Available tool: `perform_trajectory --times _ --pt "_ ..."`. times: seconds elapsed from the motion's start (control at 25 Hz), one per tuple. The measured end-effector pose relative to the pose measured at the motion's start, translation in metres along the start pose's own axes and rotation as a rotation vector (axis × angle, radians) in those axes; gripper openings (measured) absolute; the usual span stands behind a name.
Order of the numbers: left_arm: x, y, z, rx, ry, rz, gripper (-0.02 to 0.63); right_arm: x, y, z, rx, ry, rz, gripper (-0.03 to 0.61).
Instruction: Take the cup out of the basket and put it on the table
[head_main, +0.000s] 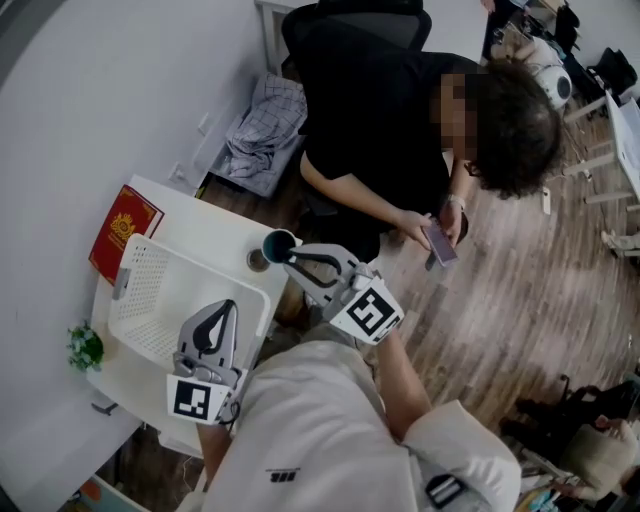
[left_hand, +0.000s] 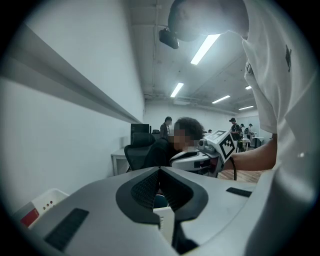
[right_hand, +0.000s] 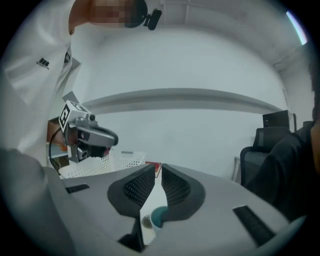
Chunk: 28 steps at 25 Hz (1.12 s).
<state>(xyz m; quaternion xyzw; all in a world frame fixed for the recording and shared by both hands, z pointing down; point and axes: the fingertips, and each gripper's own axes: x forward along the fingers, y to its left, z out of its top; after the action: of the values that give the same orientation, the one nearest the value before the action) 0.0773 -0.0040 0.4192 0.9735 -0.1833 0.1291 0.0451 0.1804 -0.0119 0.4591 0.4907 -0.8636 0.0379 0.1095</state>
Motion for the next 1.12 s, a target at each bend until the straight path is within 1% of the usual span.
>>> perform_trajectory --times 0.16,0.32,0.36,0.48,0.52,0.72,0.88,1.0,1.04,1.12 --pt "-0.002 -0.003 0.012 0.006 -0.05 -0.019 0.009 -0.014 0.016 0.042 -0.031 -0.068 0.03 0.014" --pt "-0.008 -0.003 0.031 0.017 -0.121 -0.034 0.009 -0.026 0.033 0.07 -0.056 -0.084 0.05 0.012" --pt "-0.01 -0.003 0.036 0.021 -0.142 -0.038 0.009 -0.028 0.035 0.078 -0.049 -0.107 0.045 0.012" --pt "-0.016 -0.005 0.045 0.02 -0.182 -0.042 0.009 -0.034 0.039 0.113 0.043 -0.297 0.007 0.012" --pt "-0.017 -0.006 0.046 0.019 -0.187 -0.042 0.009 -0.037 0.041 0.117 0.056 -0.322 0.004 0.012" --pt "-0.022 -0.011 0.047 0.023 -0.195 -0.046 0.009 -0.041 0.049 0.113 0.041 -0.306 0.018 0.012" --pt "-0.024 -0.012 0.048 0.014 -0.191 -0.037 0.009 -0.041 0.051 0.113 0.042 -0.307 0.026 0.012" --pt "-0.025 -0.011 0.046 0.023 -0.192 -0.037 0.009 -0.038 0.053 0.112 0.038 -0.311 0.03 0.012" --pt "-0.025 -0.011 0.046 0.026 -0.194 -0.038 0.009 -0.037 0.054 0.109 0.027 -0.291 0.037 0.012" --pt "-0.025 -0.01 0.045 0.018 -0.19 -0.034 0.009 -0.036 0.057 0.091 -0.03 -0.178 0.066 0.012"
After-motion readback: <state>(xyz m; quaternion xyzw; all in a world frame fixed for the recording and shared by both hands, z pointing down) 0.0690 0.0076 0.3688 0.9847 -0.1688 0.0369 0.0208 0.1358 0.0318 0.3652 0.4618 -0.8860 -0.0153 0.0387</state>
